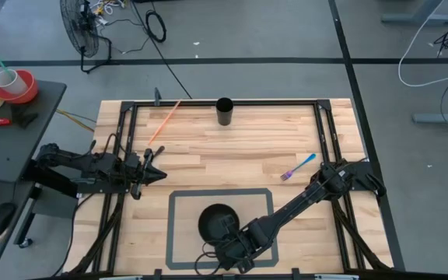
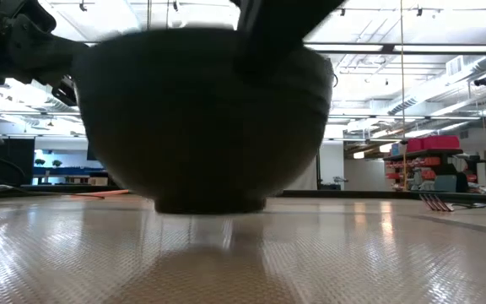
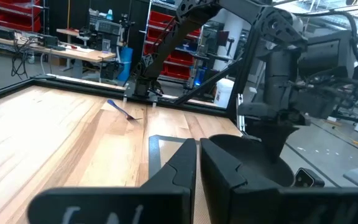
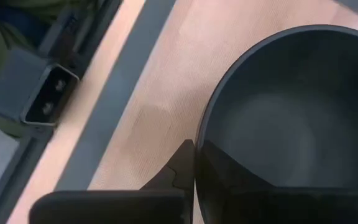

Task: Pick & Place Utensil
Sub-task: Put the black bowl on the transparent mat, then put the fork into the black bowl on the transparent mat

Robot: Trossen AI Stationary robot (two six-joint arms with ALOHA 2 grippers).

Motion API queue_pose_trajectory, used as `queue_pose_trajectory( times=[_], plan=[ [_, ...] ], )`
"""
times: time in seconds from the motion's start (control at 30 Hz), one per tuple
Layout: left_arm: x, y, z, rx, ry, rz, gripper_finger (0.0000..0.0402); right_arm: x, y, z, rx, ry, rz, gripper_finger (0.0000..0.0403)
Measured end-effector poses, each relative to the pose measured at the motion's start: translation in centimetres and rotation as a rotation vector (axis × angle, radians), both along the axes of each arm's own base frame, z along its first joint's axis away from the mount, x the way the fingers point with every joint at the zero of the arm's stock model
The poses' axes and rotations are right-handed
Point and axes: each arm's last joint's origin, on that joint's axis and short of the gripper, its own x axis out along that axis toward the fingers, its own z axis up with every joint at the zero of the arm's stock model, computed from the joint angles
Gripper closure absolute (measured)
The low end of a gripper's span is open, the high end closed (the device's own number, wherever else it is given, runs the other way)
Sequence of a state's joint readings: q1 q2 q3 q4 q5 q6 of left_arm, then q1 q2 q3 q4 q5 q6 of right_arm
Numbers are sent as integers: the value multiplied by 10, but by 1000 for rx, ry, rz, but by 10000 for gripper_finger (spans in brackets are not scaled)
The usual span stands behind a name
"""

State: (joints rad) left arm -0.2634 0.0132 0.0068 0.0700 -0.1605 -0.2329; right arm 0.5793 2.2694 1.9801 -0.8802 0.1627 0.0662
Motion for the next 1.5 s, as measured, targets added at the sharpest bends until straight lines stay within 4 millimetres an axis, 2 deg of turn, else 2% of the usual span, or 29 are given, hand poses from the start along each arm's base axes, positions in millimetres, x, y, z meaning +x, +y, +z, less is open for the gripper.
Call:
queue_pose_trajectory(
  times=[0.8,0.97,1.1,1.27,1.4,1.5],
  plan=[
    [0,0,0,0,0,0,376,0,3,-3,76,24,2,371],
    [0,0,0,0,0,0,376,2,4,1,86,-8,5,347],
    [0,0,0,0,0,0,376,2,3,16,85,-73,3,315],
    [0,0,0,0,1,0,376,-5,-5,51,26,-193,-50,276],
    [0,0,0,0,0,0,376,-19,-20,77,-55,-236,-167,260],
    [0,0,0,0,-1,0,376,-32,-37,93,-109,-233,-334,260]
  ],
)
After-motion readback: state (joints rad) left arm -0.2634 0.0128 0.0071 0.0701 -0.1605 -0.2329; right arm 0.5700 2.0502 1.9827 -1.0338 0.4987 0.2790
